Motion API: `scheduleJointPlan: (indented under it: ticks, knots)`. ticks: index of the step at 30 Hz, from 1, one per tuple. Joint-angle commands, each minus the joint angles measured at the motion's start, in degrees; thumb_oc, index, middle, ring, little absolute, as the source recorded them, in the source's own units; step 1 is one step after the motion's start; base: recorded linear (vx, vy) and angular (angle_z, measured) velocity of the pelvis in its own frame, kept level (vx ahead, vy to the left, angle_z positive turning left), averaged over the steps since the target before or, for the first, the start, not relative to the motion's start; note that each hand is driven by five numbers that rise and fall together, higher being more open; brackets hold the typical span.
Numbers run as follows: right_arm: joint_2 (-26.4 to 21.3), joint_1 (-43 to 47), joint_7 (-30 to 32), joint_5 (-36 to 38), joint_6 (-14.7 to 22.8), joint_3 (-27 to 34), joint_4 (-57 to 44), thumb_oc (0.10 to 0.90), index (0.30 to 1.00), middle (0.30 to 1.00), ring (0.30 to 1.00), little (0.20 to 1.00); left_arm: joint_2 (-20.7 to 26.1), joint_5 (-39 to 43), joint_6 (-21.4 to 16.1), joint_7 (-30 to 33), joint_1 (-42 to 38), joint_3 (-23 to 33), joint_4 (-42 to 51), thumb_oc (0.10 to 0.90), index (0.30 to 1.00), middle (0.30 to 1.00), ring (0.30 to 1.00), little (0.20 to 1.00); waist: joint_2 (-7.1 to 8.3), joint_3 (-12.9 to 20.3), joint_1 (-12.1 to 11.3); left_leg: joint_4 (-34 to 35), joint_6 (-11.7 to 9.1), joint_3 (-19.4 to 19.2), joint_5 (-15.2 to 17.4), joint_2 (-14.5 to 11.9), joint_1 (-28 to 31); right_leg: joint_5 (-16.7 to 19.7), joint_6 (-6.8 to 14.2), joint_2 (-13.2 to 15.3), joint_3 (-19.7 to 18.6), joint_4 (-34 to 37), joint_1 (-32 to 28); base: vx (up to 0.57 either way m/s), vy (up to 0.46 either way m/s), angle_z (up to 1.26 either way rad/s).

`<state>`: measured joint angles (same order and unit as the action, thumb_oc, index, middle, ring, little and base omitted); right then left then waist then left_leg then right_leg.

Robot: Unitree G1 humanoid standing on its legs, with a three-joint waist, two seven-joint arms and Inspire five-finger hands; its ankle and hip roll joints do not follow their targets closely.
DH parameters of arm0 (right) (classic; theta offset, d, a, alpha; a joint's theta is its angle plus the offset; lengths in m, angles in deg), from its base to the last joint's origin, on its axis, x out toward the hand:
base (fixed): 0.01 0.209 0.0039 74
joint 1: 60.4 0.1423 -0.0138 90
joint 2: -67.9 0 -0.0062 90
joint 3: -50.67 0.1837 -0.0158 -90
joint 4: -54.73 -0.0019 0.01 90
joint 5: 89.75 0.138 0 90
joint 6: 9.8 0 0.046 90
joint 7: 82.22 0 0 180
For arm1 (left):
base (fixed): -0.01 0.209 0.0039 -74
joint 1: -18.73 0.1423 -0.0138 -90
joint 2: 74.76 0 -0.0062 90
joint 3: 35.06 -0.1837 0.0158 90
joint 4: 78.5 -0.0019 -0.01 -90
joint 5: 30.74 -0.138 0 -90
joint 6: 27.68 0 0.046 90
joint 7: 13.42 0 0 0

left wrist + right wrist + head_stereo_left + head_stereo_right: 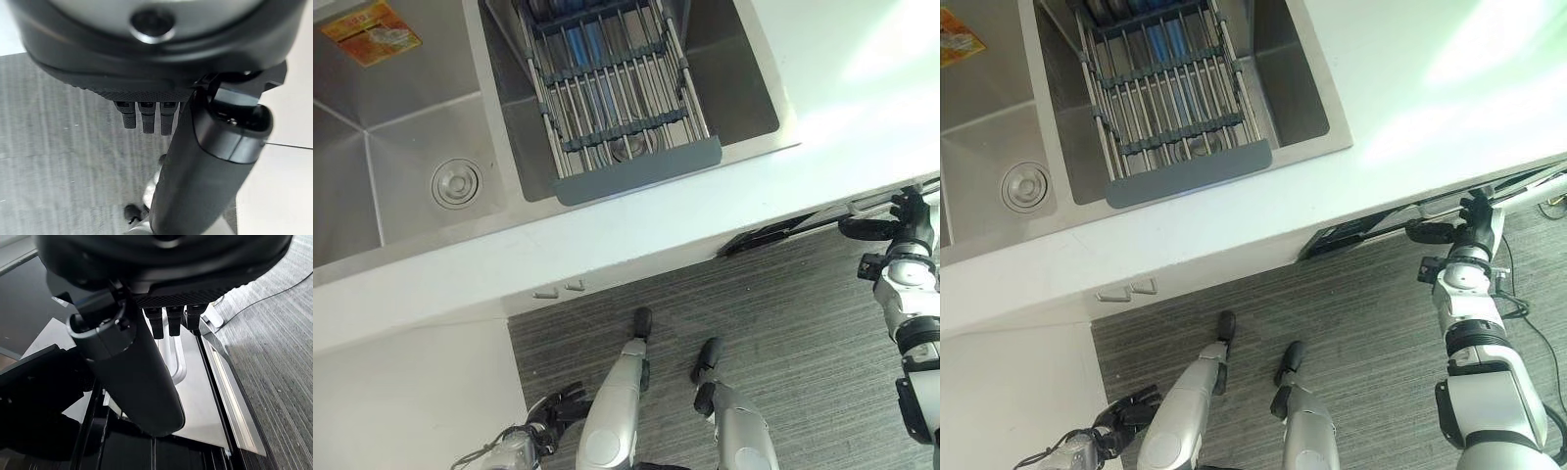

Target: Place the dishes in the dishwasher.

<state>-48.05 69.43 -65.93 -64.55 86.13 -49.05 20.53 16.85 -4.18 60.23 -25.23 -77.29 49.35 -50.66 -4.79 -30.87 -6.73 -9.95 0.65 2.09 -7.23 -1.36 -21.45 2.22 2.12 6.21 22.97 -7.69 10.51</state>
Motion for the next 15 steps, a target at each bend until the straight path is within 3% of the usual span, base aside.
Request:
scheduleJointPlan:
  ticks: [1,2,6,11,12,15]
  knots:
    - [3.01,7.09,-9.2,-3.36,9.58,-4.14,-13.25,0.8,0.9,0.9,0.9,0.9,6.5,-7.56,-6.69,10.27,1.4,-2.43,2.69,0.8,0.9,0.9,0.9,0.9,1.34,5.64,-4.35,-7.24,-2.02,-2.46,15.35,-1.23,1.33,-12.0,3.51,4.03,-2.45,-9.5,1.54,-0.03,0.02,0.05]
    - [4.39,2.49,-9.28,-3.32,9.83,-3.99,-14.18,0.8,0.9,0.9,0.9,0.9,7.22,-11.03,-6.98,16.21,0.95,-2.48,3.65,0.8,0.9,0.9,0.9,0.9,0.9,6.14,-3.53,-7.24,-2.07,-2.6,15.45,-1.43,1.97,-12.11,3.53,4.16,-2.9,-9.5,1.17,-0.04,0.03,-0.05]
    - [8.67,-12.71,-8.99,-3.42,11.0,-2.0,-16.87,0.8,0.9,0.9,0.9,0.9,10.95,-20.06,-5.93,27.63,0.88,-1.44,7.06,0.8,0.9,0.9,0.9,0.9,0.18,7.96,-0.3,-7.24,-2.31,-3.52,16.05,-2.06,4.07,-12.43,3.72,4.55,-4.43,-9.5,-0.02,-0.05,0.017,-0.01]
    - [10.83,-27.5,-12.66,-4.07,13.42,2.68,-14.83,0.8,0.9,0.9,0.9,0.9,14.51,-25.0,-6.3,28.08,4.64,2.64,12.56,0.8,0.9,0.9,0.9,0.9,-0.39,10.86,3.56,-7.24,-2.74,-5.55,16.98,-2.88,6.82,-12.86,4.12,5.31,-6.04,-9.5,-1.47,-0.05,0.013,-0.12]
    - [11.72,-31.26,-13.86,-3.74,14.02,4.13,-13.97,0.8,0.9,0.9,0.9,0.9,14.62,-20.76,-7.32,25.28,5.96,3.9,14.1,0.8,0.9,0.9,0.9,0.9,-0.4,11.93,4.65,-7.24,-2.81,-6.24,17.43,-3.01,7.96,-13.07,4.23,5.44,-6.56,-9.5,-2.11,-0.01,0.017,-0.28]
    - [13.1,-34.84,-14.96,-3.79,15.15,5.69,-12.54,0.8,0.9,0.9,0.9,0.9,13.41,-18.77,-7.34,19.49,6.9,4.95,15.63,0.8,0.9,0.9,0.9,0.9,-0.12,13.29,5.8,-7.24,-2.86,-6.86,18.02,-3.11,9.28,-13.32,4.4,5.44,-7.38,-9.5,-2.77,-0.01,-0.006,-0.21]
